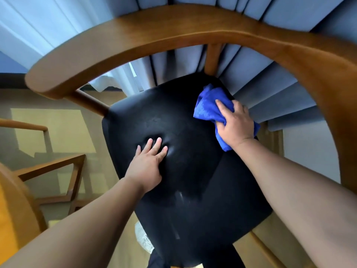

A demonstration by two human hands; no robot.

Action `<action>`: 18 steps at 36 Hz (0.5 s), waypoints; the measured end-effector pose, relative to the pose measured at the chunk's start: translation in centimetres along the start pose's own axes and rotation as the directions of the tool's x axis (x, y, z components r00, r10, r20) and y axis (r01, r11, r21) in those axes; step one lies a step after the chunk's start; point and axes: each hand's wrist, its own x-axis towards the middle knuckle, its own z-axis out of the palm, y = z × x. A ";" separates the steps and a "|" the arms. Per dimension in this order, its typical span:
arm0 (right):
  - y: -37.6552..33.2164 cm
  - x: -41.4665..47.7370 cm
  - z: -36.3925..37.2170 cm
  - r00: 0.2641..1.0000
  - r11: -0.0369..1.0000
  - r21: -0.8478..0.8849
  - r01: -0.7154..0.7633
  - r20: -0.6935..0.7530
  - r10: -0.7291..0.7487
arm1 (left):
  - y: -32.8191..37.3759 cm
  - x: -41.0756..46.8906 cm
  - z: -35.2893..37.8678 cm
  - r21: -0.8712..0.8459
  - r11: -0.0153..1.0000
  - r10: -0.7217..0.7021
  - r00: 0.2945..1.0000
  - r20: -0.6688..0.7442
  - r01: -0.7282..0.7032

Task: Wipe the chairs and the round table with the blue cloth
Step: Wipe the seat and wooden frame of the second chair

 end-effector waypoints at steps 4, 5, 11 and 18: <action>0.7 1.0 0.6 0.993 0.993 0.051 -0.108 -0.040 0.110 | -0.2 0.3 -0.1 -0.011 1.000 0.011 1.000 -0.001 -0.011; 1.0 1.4 0.6 0.985 0.984 0.064 -0.164 -0.046 0.167 | -0.3 0.3 0.0 -0.011 1.000 0.013 1.000 0.001 -0.013; 1.2 1.4 1.0 0.967 0.969 0.056 -0.241 -0.068 0.244 | -0.5 0.4 0.1 -0.004 1.000 0.030 1.000 0.007 -0.030; 2.5 0.4 0.3 0.940 0.934 0.142 -0.329 -0.045 0.338 | -0.7 -0.1 0.3 0.011 0.999 0.034 0.999 0.040 -0.034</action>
